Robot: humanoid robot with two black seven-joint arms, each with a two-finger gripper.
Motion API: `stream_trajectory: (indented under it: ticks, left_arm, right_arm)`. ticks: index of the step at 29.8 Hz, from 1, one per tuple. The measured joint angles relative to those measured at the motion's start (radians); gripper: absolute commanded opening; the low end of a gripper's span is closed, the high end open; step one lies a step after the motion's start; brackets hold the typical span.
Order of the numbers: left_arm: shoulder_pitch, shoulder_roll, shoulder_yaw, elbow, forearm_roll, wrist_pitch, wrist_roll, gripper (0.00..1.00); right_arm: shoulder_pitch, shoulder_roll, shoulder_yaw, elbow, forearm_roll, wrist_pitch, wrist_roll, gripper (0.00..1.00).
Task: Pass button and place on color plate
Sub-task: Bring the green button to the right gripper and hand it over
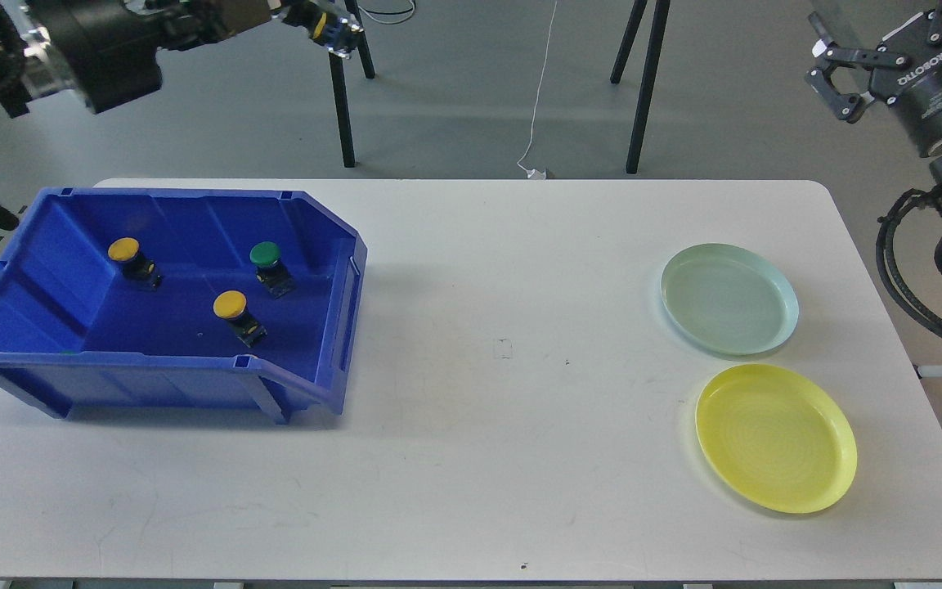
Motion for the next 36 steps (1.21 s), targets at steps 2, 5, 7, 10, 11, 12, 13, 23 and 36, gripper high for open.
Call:
stream_trajectory:
  ticks: [2, 5, 7, 10, 11, 12, 13, 23, 36]
  left_arm:
    - [0.004, -0.117, -0.001, 0.035, 0.000, 0.044, 0.002, 0.24]
    - [0.017, -0.272, -0.003, 0.091, 0.012, 0.087, 0.003, 0.24]
    - [0.026, -0.354, -0.004, 0.137, 0.022, 0.114, 0.002, 0.24]
    - [0.031, -0.449, 0.000, 0.209, 0.043, 0.136, -0.003, 0.24]
    - [0.034, -0.476, 0.003, 0.228, 0.049, 0.139, -0.004, 0.24]
    - [0.039, -0.503, 0.005, 0.245, 0.054, 0.140, -0.005, 0.24]
    - [0.041, -0.524, 0.007, 0.259, 0.057, 0.140, -0.005, 0.24]
    - [0.047, -0.634, 0.011, 0.377, 0.061, 0.141, -0.007, 0.24]
    - [0.054, -0.658, 0.014, 0.379, 0.062, 0.140, 0.000, 0.25]
  right_arm:
    - [-0.032, -0.002, -0.008, 0.044, -0.011, -0.016, 0.000, 0.97]
    - [-0.064, 0.003, -0.015, 0.101, -0.068, -0.084, 0.001, 0.94]
    - [-0.077, 0.009, -0.015, 0.126, -0.117, -0.119, 0.001, 0.91]
    - [-0.084, 0.027, -0.016, 0.152, -0.166, -0.141, 0.001, 0.91]
    - [-0.084, 0.038, -0.017, 0.158, -0.173, -0.145, 0.001, 0.91]
    - [-0.087, 0.052, -0.017, 0.167, -0.179, -0.150, 0.001, 0.91]
    - [-0.090, 0.062, -0.019, 0.176, -0.184, -0.156, 0.001, 0.91]
    - [-0.106, 0.161, -0.071, 0.219, -0.254, -0.198, 0.001, 0.91]
    - [-0.079, 0.190, -0.078, 0.214, -0.294, -0.193, 0.002, 0.73]
